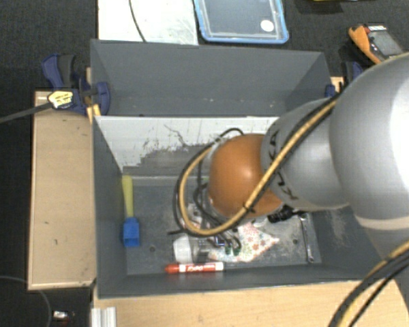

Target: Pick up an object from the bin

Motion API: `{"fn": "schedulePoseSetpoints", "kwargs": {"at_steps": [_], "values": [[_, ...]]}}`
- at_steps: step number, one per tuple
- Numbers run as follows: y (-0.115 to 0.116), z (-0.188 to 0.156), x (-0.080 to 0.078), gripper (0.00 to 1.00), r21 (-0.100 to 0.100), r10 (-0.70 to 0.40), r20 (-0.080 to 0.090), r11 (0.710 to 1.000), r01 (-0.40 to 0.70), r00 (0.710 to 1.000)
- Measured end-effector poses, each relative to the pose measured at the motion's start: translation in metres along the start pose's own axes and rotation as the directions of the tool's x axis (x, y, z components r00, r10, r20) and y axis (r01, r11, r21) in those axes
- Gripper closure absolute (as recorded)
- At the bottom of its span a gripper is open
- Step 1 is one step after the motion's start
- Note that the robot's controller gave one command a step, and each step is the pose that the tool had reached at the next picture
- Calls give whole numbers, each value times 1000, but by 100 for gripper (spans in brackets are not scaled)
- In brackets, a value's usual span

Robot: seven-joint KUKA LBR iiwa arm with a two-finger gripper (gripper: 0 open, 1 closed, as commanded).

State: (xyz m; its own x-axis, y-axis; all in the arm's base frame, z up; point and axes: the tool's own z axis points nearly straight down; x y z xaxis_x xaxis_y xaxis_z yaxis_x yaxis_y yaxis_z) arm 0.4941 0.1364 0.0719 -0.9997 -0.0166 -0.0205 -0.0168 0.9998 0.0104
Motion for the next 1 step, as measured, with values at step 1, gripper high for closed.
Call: {"fn": "schedulePoseSetpoints", "kwargs": {"at_steps": [1], "values": [[-36,1,0,0,7,183,-10,983,-183,983]]}}
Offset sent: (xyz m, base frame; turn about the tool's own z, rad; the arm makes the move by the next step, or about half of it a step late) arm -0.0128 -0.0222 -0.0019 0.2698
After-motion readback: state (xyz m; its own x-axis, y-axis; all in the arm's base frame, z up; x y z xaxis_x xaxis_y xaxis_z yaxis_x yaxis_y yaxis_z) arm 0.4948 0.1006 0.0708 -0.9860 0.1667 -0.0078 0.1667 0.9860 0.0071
